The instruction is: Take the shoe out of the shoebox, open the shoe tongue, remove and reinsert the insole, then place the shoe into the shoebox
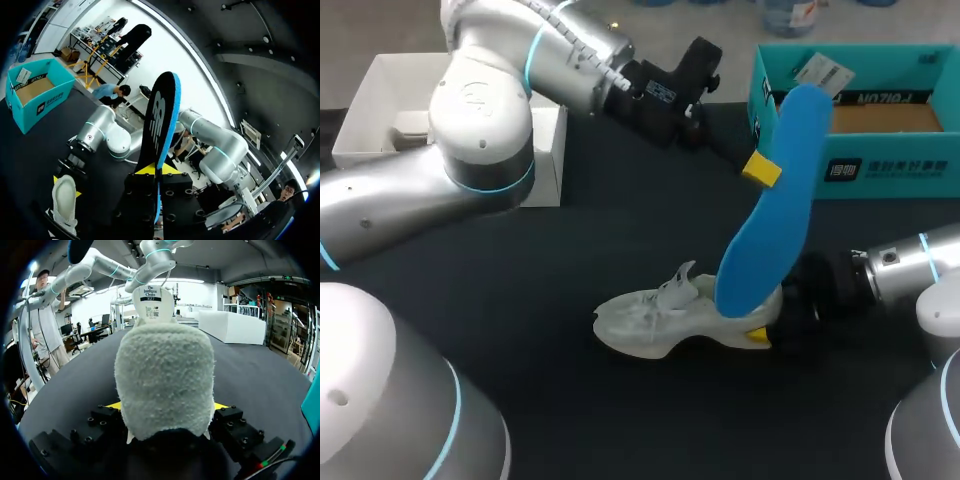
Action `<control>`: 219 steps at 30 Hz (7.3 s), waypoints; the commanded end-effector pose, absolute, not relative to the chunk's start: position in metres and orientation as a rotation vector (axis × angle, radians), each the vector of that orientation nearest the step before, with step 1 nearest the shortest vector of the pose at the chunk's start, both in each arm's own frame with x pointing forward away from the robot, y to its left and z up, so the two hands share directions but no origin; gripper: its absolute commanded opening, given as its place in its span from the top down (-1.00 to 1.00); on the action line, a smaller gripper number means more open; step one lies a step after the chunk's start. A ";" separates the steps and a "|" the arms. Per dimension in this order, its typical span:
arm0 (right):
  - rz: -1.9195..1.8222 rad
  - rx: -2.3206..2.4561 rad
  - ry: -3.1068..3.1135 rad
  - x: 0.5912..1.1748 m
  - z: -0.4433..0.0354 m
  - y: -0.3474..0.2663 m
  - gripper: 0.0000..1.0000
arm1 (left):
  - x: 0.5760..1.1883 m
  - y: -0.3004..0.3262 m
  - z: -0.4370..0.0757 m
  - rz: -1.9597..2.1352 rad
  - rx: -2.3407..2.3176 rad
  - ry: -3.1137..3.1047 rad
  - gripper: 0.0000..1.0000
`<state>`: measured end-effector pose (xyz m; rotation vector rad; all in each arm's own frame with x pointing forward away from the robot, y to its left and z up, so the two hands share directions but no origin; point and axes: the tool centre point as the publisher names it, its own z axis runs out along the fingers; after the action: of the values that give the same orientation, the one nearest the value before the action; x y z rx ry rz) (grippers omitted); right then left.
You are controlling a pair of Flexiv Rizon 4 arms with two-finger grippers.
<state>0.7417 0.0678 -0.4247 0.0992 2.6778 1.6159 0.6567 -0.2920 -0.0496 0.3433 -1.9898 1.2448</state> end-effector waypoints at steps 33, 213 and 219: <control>1.612 0.100 2.680 0.741 -0.429 0.068 1.00 | 0.594 -0.223 0.017 1.465 0.131 -1.774 1.00; 0.435 1.613 2.856 0.750 -0.343 0.134 1.00 | 0.596 -0.218 0.019 1.462 0.166 -1.767 1.00; 0.346 1.912 2.738 0.742 -0.342 0.128 1.00 | 0.596 -0.218 0.019 1.462 0.166 -1.767 1.00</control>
<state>0.7436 0.1276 -0.3459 1.8161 2.7876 0.3800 0.5962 -0.2183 0.0196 0.1666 -1.7682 1.4590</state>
